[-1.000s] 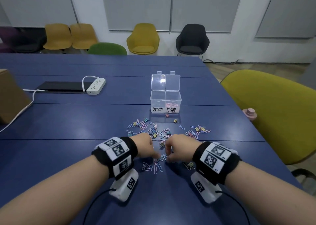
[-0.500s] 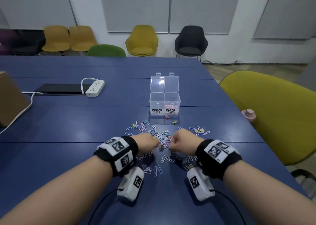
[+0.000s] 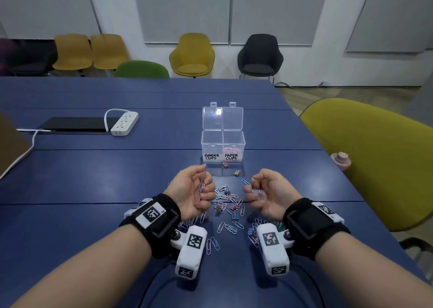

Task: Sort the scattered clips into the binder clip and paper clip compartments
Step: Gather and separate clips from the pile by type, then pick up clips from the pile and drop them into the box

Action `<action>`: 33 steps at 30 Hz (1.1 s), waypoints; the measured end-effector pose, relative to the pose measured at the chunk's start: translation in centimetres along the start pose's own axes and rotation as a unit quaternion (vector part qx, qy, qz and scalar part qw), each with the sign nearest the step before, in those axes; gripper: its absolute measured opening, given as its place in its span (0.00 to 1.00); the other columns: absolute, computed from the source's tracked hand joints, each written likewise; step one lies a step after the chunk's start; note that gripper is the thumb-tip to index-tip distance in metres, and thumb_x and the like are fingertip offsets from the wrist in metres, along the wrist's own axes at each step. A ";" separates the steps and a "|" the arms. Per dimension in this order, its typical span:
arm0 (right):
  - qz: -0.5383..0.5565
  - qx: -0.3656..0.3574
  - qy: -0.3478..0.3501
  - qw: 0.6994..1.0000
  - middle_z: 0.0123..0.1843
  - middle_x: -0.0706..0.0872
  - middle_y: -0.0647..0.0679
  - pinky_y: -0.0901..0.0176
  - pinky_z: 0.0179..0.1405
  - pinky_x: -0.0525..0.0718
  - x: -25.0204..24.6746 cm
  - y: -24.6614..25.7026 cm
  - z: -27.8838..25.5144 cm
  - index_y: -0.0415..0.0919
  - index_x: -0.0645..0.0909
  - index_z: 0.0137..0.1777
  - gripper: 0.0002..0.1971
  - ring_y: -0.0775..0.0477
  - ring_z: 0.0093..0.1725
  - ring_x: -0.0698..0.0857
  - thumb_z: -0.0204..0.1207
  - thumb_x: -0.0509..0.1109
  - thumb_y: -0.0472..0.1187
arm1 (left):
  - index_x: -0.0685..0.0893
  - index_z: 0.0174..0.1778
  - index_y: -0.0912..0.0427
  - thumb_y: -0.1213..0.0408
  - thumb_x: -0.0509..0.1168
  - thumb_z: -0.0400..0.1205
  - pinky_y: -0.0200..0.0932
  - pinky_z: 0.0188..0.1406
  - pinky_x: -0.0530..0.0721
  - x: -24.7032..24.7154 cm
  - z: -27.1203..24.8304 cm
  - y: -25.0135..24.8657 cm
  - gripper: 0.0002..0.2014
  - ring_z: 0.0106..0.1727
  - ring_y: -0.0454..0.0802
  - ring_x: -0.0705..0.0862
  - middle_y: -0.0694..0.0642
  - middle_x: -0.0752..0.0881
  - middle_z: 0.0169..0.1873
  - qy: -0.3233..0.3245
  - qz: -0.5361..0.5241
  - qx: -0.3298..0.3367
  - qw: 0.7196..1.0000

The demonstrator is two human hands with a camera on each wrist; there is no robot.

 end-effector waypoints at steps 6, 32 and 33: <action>-0.305 0.012 -0.013 0.952 0.22 0.68 0.51 0.74 0.15 0.52 -0.3 0.8 0.6 0.46 0.65 0.32 0.16 0.59 0.14 0.59 0.82 0.61 0.35 | 0.73 0.33 0.59 0.64 0.57 0.85 0.29 0.07 0.58 -0.5 1.9 -0.8 0.13 0.15 0.40 0.68 0.52 0.74 0.23 -0.089 0.279 -0.130 0.947; -0.403 -0.303 -0.128 0.854 0.27 0.67 0.46 0.56 0.27 0.71 5.4 15.2 11.1 0.43 0.63 0.32 0.16 0.47 0.22 0.68 0.83 0.55 0.41 | 0.79 0.39 0.62 0.53 0.47 0.89 0.48 0.61 0.77 3.9 11.6 -13.0 0.23 0.46 0.51 0.83 0.57 0.83 0.41 -0.174 0.125 0.231 0.949; -0.406 -0.308 -0.121 0.852 0.28 0.69 0.46 0.53 0.31 0.73 5.7 15.2 11.4 0.43 0.64 0.32 0.16 0.45 0.26 0.72 0.84 0.54 0.39 | 0.79 0.38 0.62 0.54 0.48 0.89 0.47 0.55 0.80 3.6 10.8 -13.2 0.22 0.44 0.51 0.83 0.57 0.83 0.39 -0.180 0.129 0.244 0.944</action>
Point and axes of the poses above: each hand's wrist, its own z-axis towards the middle knuckle, its own x-axis out of the palm, y = z × x, the point moved 4 cm from there along z, towards the middle knuckle
